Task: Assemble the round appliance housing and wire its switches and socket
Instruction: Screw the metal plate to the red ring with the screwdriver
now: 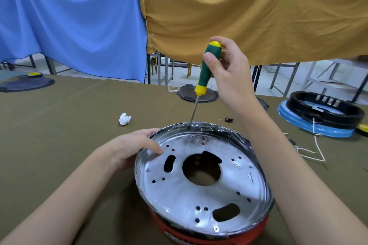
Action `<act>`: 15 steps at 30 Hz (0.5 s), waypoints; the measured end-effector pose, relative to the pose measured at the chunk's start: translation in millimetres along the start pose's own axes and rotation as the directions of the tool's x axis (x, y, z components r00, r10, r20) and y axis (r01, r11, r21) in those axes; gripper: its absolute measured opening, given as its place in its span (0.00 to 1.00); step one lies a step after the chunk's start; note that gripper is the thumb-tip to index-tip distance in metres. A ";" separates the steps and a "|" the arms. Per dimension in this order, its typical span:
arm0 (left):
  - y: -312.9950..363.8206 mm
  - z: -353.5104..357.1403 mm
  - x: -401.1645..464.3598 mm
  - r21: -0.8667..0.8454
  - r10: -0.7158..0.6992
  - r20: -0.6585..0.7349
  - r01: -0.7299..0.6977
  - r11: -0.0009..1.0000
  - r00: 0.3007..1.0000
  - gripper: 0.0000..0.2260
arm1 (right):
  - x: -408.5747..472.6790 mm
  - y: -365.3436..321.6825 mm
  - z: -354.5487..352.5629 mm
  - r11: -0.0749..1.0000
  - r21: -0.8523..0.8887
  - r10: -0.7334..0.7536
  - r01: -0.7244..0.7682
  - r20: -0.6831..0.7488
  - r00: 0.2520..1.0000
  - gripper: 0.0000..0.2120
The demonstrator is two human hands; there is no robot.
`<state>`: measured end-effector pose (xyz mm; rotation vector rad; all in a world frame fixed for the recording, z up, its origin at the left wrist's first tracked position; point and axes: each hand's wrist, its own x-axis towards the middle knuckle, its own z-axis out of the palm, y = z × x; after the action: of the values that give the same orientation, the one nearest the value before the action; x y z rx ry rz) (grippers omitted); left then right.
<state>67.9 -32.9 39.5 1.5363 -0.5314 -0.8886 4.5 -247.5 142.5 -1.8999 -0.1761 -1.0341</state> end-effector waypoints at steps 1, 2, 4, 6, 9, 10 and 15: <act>0.6 -0.3 0.2 -0.003 0.002 -0.007 -0.002 1.000 1.000 0.22 | 0.7 -0.2 -0.7 1.000 -0.017 -0.010 0.010 -0.005 1.000 0.14; 0.8 -0.5 0.4 -0.008 0.002 -0.015 -0.002 1.000 1.000 0.22 | 1.1 0.0 -1.5 0.999 -0.032 -0.015 0.015 -0.012 1.000 0.13; 0.7 0.6 0.6 -0.012 -0.008 -0.022 0.007 1.000 1.000 0.22 | 1.6 0.6 -3.9 1.000 -0.030 -0.010 0.009 -0.040 0.999 0.11; 0.5 0.7 0.7 -0.018 -0.010 -0.020 0.009 1.000 1.000 0.22 | 1.9 0.5 -8.4 1.000 -0.009 -0.001 0.000 -0.079 0.997 0.09; 0.8 0.1 -0.4 -0.042 -0.018 0.007 0.018 0.999 1.000 0.20 | 1.7 -2.6 -18.5 0.999 0.028 0.047 -0.043 -0.152 0.987 0.08; 0.7 0.3 -0.2 -0.044 -0.024 0.017 0.024 0.999 1.000 0.20 | 0.8 -3.4 -22.7 0.995 0.079 0.081 -0.068 -0.176 0.981 0.08; -1.7 1.4 4.3 0.012 -0.025 -0.047 0.025 1.000 0.999 0.23 | -14.0 5.0 -49.4 0.934 0.225 0.320 -0.278 -0.182 0.930 0.10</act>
<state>69.2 -36.8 36.8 1.5742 -0.4859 -0.8680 -30.8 -285.0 139.4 -1.5646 0.1337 -0.9662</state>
